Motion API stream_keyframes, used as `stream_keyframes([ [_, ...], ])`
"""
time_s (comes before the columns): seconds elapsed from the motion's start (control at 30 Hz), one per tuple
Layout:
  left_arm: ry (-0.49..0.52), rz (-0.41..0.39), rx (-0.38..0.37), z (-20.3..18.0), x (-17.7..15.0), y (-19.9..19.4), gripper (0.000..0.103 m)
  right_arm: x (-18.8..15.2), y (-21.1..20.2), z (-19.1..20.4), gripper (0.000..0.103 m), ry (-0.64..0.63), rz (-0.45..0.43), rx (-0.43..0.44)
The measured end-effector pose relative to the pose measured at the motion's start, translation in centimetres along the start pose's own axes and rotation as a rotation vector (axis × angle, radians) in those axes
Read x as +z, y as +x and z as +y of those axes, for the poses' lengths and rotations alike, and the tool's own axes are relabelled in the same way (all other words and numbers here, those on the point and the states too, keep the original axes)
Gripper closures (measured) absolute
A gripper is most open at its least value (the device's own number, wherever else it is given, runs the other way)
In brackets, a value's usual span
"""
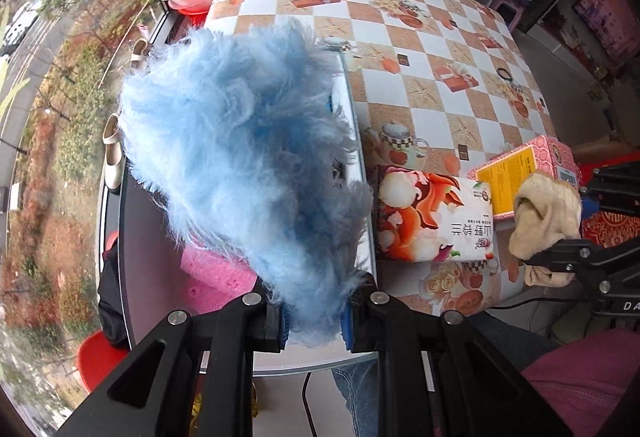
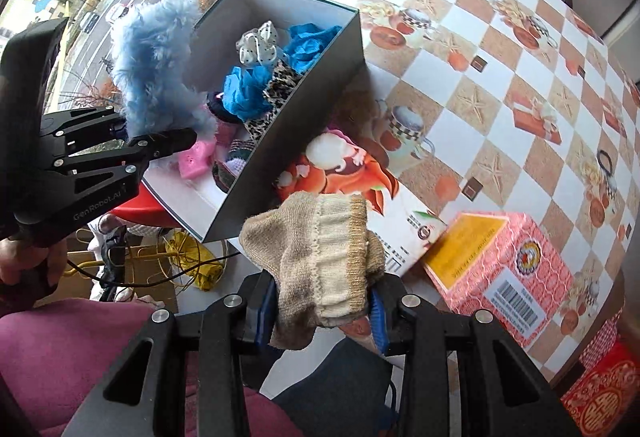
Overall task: Organize soft objects
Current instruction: 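Lift and carry the blue plush and beige sock in both tools to the box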
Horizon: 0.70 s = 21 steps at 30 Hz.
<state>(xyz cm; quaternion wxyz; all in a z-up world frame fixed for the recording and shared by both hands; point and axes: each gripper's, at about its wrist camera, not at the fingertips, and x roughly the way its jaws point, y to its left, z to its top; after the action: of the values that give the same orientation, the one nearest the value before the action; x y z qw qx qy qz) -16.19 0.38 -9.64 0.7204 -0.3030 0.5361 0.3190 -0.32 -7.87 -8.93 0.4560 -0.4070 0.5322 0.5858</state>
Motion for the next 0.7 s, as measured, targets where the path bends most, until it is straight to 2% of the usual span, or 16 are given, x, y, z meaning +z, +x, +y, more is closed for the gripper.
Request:
stream_keyframes([
  [0.3,-0.141,0.010,0.029,3.7,-1.0,0.9,0.082,4.0,0.9,4.5,0.064,-0.131,0.007,0.030],
  [0.7,-0.216,0.028,0.046,6.0,-1.7,2.0,0.082,7.5,2.2,7.6,0.064,-0.215,0.025,0.040],
])
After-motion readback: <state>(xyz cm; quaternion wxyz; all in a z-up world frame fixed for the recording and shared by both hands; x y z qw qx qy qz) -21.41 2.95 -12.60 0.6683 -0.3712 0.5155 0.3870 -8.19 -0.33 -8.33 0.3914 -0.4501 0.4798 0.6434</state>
